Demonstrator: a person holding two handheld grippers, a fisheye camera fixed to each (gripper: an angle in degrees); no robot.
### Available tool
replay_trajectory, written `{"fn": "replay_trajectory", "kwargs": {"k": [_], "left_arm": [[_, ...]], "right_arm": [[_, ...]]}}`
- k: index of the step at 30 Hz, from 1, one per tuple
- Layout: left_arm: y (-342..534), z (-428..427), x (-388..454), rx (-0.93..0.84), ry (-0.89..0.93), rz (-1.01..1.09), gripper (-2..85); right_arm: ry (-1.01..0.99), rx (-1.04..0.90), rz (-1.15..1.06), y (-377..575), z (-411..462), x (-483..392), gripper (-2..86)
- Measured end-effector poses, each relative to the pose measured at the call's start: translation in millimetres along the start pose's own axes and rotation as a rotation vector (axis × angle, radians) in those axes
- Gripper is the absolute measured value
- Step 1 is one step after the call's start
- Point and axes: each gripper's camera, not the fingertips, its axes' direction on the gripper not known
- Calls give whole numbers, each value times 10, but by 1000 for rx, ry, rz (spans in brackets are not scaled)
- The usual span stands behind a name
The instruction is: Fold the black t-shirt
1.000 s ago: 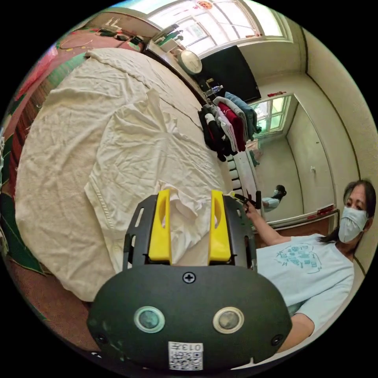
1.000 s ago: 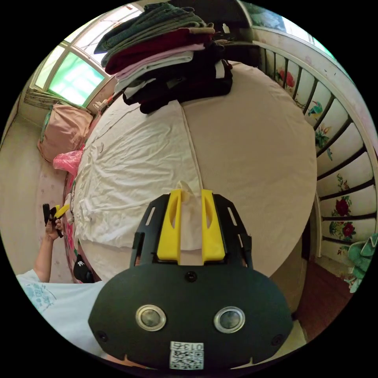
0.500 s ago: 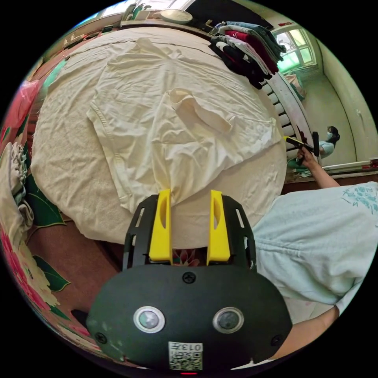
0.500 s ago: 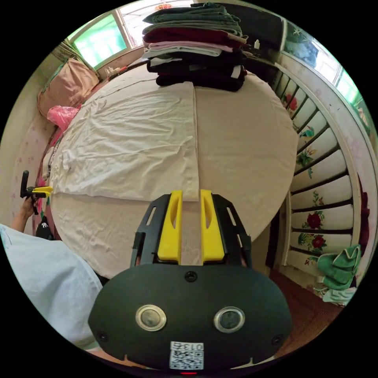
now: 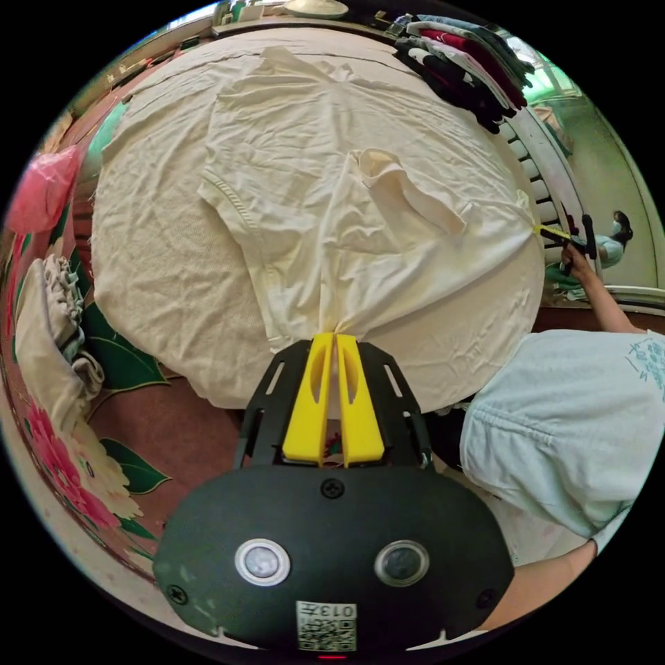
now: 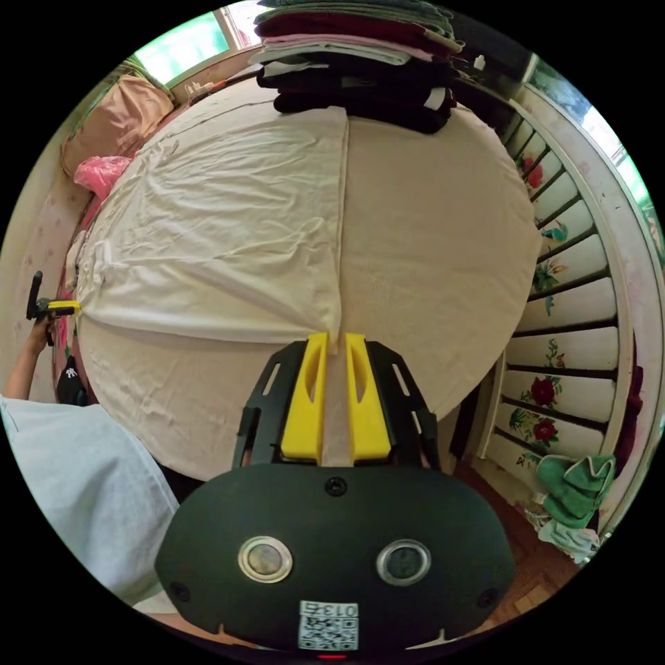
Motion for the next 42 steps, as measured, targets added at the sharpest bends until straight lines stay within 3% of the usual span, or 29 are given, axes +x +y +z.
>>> {"fn": "replay_trajectory", "kwargs": {"k": [5,8,16,22,26,29,34,36,39,42], "left_arm": [[200,-375,23,149,-44,-99,64],[57,-553,268,275,-50,-22,93],[-866,-312,900,154,-95,207,126],[-1166,-267,1069,134,-190,238,123],[-1245,-210,1182,64,-256,257,29],[-1132,-391,1279,123,-294,251,15],[-827,-777,1295,270,-288,213,10],[-790,-876,1232,296,-261,185,11],[-889,-825,1058,278,-179,112,19],[-993,-719,916,215,-150,37,43]], "right_arm": [[52,158,-11,-17,-351,54,70],[37,214,-88,-221,-414,-46,73],[-114,106,-101,-903,-110,-123,77],[-72,34,-77,-1023,-13,-161,26],[-39,27,-40,-1009,-34,-180,11],[-65,82,19,-916,-211,-156,7],[-454,219,296,-634,-543,168,9],[-510,242,400,-606,-547,265,13],[-431,308,538,-646,-471,343,27],[-371,323,476,-807,-427,222,30]]}}
